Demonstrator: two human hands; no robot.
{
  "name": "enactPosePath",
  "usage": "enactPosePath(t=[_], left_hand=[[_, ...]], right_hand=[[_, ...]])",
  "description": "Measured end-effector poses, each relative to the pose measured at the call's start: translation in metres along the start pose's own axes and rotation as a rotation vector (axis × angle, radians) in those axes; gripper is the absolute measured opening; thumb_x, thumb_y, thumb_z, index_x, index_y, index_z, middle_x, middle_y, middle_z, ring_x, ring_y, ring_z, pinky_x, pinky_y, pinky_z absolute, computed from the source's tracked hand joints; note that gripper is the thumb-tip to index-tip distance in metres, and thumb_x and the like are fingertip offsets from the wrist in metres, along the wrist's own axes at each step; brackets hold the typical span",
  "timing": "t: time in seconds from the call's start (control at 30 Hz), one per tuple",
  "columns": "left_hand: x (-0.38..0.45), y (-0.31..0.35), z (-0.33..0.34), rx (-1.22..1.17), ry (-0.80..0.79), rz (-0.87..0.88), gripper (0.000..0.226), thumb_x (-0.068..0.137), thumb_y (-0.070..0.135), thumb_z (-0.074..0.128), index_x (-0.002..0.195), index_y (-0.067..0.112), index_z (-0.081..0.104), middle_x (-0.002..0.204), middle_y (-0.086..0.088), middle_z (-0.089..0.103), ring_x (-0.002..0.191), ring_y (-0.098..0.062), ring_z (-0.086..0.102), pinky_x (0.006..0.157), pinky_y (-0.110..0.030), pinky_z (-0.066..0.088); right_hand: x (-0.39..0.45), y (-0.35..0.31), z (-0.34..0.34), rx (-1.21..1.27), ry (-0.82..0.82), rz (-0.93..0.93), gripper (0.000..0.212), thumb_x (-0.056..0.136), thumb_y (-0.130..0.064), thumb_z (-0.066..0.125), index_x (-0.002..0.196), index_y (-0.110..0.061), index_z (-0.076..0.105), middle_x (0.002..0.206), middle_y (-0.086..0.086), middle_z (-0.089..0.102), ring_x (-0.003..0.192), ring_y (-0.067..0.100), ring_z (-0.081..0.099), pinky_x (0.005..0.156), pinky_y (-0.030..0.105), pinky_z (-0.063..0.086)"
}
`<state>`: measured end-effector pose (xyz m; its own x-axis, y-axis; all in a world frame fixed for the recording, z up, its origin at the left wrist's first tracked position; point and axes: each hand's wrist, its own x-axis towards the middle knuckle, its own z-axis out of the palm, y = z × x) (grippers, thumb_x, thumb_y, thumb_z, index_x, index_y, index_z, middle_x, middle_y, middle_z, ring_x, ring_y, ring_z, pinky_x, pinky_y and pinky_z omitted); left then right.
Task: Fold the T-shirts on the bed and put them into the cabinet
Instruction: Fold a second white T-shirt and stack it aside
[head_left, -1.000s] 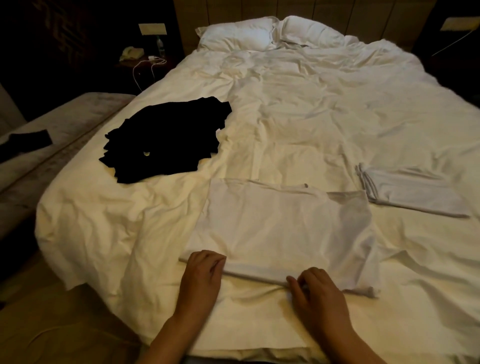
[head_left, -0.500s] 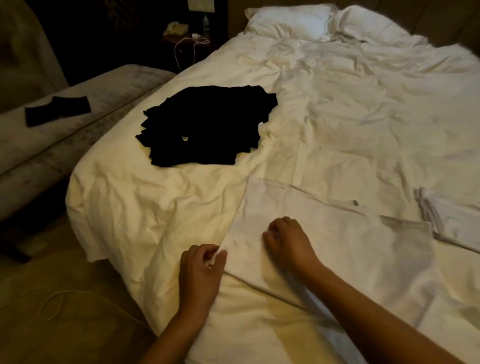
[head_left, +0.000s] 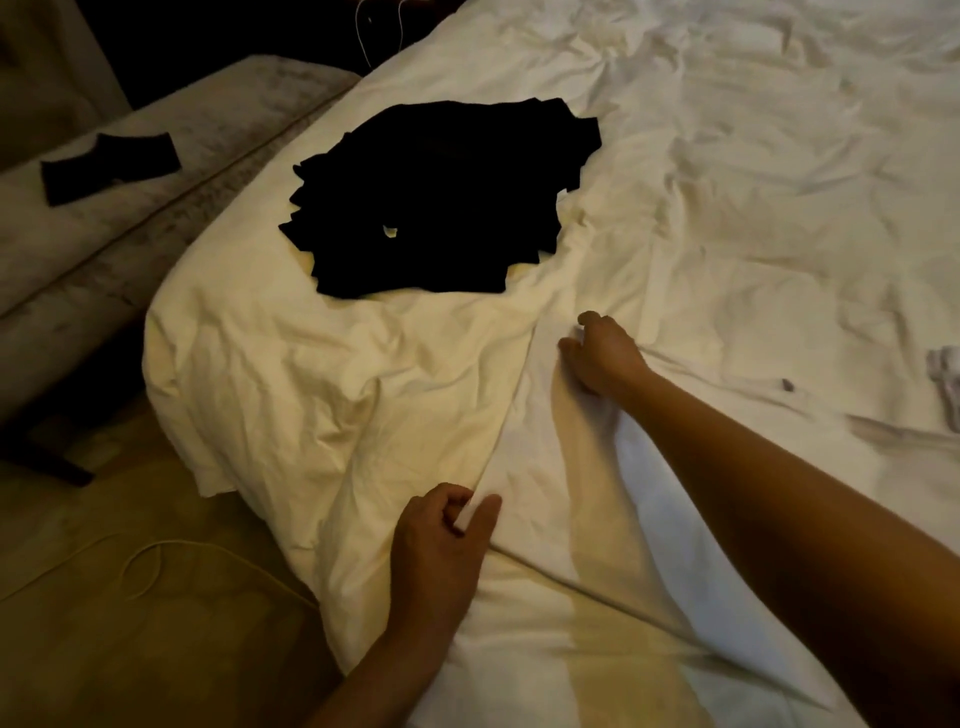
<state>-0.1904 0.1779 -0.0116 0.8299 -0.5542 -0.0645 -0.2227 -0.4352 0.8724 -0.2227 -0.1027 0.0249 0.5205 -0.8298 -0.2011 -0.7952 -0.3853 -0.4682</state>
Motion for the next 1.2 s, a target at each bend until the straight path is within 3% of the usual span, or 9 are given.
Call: enactPosePath(t=[0.17, 0.27, 0.43, 0.57, 0.7, 0.83, 1.0, 1.1, 1.2], left_hand=[[0.004, -0.006, 0.003, 0.053, 0.021, 0.051, 0.043, 0.086, 0.040, 0.071, 0.058, 0.017, 0.048, 0.059, 0.005, 0.047, 0.065, -0.012, 0.049, 0.063, -0.025, 0.038], [0.003, -0.007, 0.003, 0.059, 0.026, 0.072, 0.043, 0.087, 0.034, 0.072, 0.058, 0.021, 0.044, 0.059, 0.006, 0.045, 0.066, -0.013, 0.047, 0.062, -0.017, 0.036], [0.002, -0.010, 0.002, 0.053, 0.018, 0.079, 0.044, 0.088, 0.029, 0.073, 0.059, 0.015, 0.043, 0.059, 0.005, 0.044, 0.066, -0.013, 0.045, 0.063, -0.015, 0.035], [0.003, -0.008, 0.002, 0.066, 0.008, 0.065, 0.045, 0.089, 0.031, 0.071, 0.060, 0.016, 0.040, 0.058, 0.005, 0.041, 0.062, -0.012, 0.042, 0.061, -0.019, 0.034], [0.002, -0.003, 0.002, 0.070, -0.008, 0.046, 0.043, 0.089, 0.037, 0.069, 0.060, 0.021, 0.041, 0.059, 0.007, 0.043, 0.064, -0.013, 0.045, 0.060, -0.021, 0.035], [0.001, -0.001, 0.001, 0.038, 0.003, 0.038, 0.042, 0.095, 0.039, 0.059, 0.060, 0.021, 0.045, 0.059, 0.005, 0.047, 0.067, -0.014, 0.049, 0.063, -0.025, 0.038], [0.001, -0.002, 0.002, 0.059, 0.023, 0.031, 0.042, 0.097, 0.033, 0.057, 0.059, 0.021, 0.042, 0.060, 0.004, 0.047, 0.065, -0.013, 0.048, 0.061, -0.024, 0.035], [0.003, -0.001, 0.002, 0.083, 0.037, 0.058, 0.037, 0.097, 0.033, 0.058, 0.063, 0.025, 0.044, 0.063, 0.006, 0.048, 0.068, -0.011, 0.048, 0.064, -0.028, 0.036], [0.002, -0.002, 0.004, 0.176, 0.030, 0.132, 0.010, 0.094, 0.035, 0.062, 0.093, 0.029, 0.054, 0.087, 0.012, 0.054, 0.085, -0.011, 0.050, 0.080, -0.030, 0.042]], right_hand=[[0.016, -0.001, -0.010, 0.081, -0.133, 0.099, 0.027, 0.092, -0.029, 0.061, 0.094, -0.002, 0.061, 0.089, 0.021, 0.070, 0.073, 0.032, 0.065, 0.071, 0.037, 0.054], [0.020, -0.002, -0.014, 0.126, -0.173, 0.116, 0.022, 0.092, -0.022, 0.061, 0.090, 0.000, 0.062, 0.090, 0.024, 0.071, 0.070, 0.030, 0.062, 0.069, 0.037, 0.054], [0.023, -0.010, -0.026, 0.250, -0.222, 0.136, 0.023, 0.100, -0.020, 0.053, 0.093, 0.001, 0.056, 0.080, 0.023, 0.070, 0.074, 0.035, 0.068, 0.084, 0.040, 0.057], [0.021, -0.005, -0.013, 0.347, -0.037, 0.133, 0.025, 0.099, -0.019, 0.049, 0.088, 0.001, 0.060, 0.065, 0.018, 0.068, 0.062, 0.034, 0.069, 0.074, 0.040, 0.061], [0.014, -0.004, -0.009, 0.437, -0.197, 0.167, 0.031, 0.091, -0.026, 0.068, 0.085, 0.003, 0.061, 0.061, 0.015, 0.068, 0.044, 0.019, 0.060, 0.052, 0.027, 0.053], [0.022, -0.011, -0.023, 0.458, -0.237, 0.217, 0.037, 0.092, -0.039, 0.068, 0.084, -0.003, 0.060, 0.052, 0.006, 0.067, 0.035, 0.010, 0.053, 0.047, 0.020, 0.042], [0.031, -0.015, -0.026, 0.474, -0.221, 0.266, 0.023, 0.091, -0.016, 0.070, 0.086, -0.006, 0.050, 0.061, 0.012, 0.066, 0.044, 0.019, 0.063, 0.053, 0.025, 0.051], [0.029, -0.013, -0.021, 0.587, -0.091, 0.229, 0.016, 0.091, -0.013, 0.068, 0.097, -0.002, 0.056, 0.078, 0.020, 0.071, 0.065, 0.032, 0.071, 0.074, 0.038, 0.062], [0.014, -0.005, -0.004, 0.595, -0.073, 0.162, 0.028, 0.092, -0.018, 0.063, 0.117, -0.006, 0.060, 0.081, 0.019, 0.074, 0.074, 0.033, 0.074, 0.078, 0.041, 0.062]])
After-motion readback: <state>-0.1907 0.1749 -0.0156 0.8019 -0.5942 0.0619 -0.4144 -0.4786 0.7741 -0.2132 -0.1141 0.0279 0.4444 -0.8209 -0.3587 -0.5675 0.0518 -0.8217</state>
